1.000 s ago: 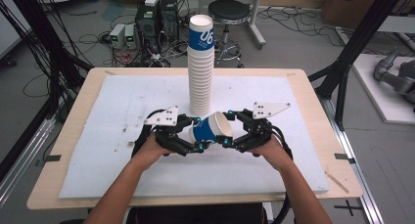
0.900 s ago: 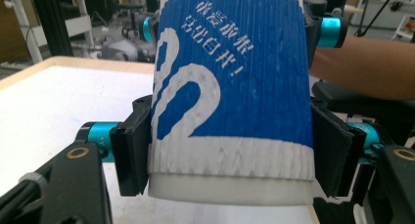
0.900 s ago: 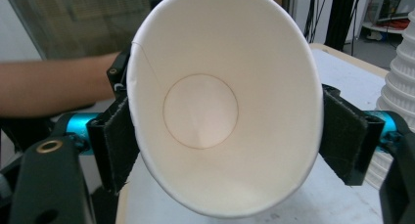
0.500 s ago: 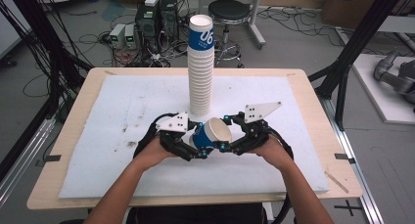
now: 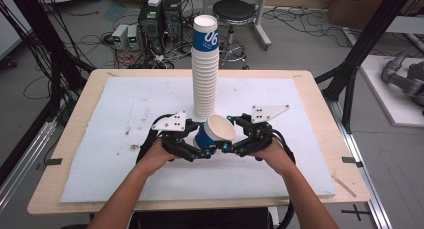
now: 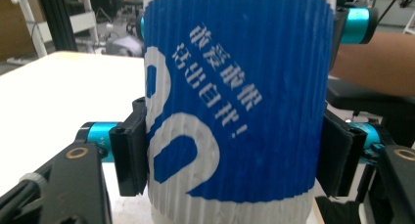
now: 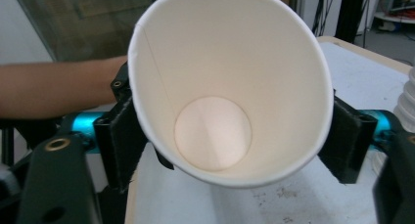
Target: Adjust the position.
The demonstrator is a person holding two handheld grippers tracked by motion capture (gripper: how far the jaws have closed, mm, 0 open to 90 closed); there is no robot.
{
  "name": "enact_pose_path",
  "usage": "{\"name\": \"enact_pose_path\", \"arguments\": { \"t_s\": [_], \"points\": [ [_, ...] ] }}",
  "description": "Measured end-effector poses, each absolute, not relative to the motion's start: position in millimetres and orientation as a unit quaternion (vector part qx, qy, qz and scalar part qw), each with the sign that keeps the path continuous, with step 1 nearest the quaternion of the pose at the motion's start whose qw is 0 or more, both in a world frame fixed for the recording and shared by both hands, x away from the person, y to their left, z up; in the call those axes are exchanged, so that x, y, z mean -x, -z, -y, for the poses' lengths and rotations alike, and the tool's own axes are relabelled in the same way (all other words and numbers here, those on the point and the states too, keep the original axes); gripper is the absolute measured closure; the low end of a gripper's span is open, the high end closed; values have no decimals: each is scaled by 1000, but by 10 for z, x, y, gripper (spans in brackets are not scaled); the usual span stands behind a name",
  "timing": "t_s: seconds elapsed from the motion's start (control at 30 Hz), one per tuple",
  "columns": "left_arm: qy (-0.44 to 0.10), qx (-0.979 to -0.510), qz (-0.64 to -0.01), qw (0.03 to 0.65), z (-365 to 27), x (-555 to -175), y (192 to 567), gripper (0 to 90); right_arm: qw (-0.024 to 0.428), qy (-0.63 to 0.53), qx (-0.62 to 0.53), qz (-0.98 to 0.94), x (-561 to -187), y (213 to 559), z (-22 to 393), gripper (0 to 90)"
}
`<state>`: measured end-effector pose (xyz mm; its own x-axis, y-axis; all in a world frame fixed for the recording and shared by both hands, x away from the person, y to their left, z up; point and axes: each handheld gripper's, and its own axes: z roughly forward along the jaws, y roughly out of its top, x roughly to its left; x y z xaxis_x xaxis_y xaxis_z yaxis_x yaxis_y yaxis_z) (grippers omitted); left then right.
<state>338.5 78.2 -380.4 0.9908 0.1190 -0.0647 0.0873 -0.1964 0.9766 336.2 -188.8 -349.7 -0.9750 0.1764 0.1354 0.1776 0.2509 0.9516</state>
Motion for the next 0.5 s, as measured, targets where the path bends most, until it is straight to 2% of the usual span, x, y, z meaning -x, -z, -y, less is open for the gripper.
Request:
{"name": "enact_pose_path", "arguments": {
  "t_s": [0.07,0.17,0.27,0.4,0.5],
  "points": [
    [-25,-786,-70,614,-772,-3370,3797,266,-1,593,104,799,-3365,3489,1890,251],
    [-41,-807,-84,583,-759,-3352,3789,173,-14,585,98,805,-3366,3473,1898,257],
    [-52,-808,-81,581,-781,-3332,3765,173,-35,567,99,817,-3366,3434,1920,257],
    [-51,-814,-79,574,-756,-3351,3764,180,-38,553,95,827,-3371,3424,1904,255],
    [-53,-818,-64,569,-735,-3356,3780,276,-38,556,89,826,-3358,3426,1863,255]
  ]
}}
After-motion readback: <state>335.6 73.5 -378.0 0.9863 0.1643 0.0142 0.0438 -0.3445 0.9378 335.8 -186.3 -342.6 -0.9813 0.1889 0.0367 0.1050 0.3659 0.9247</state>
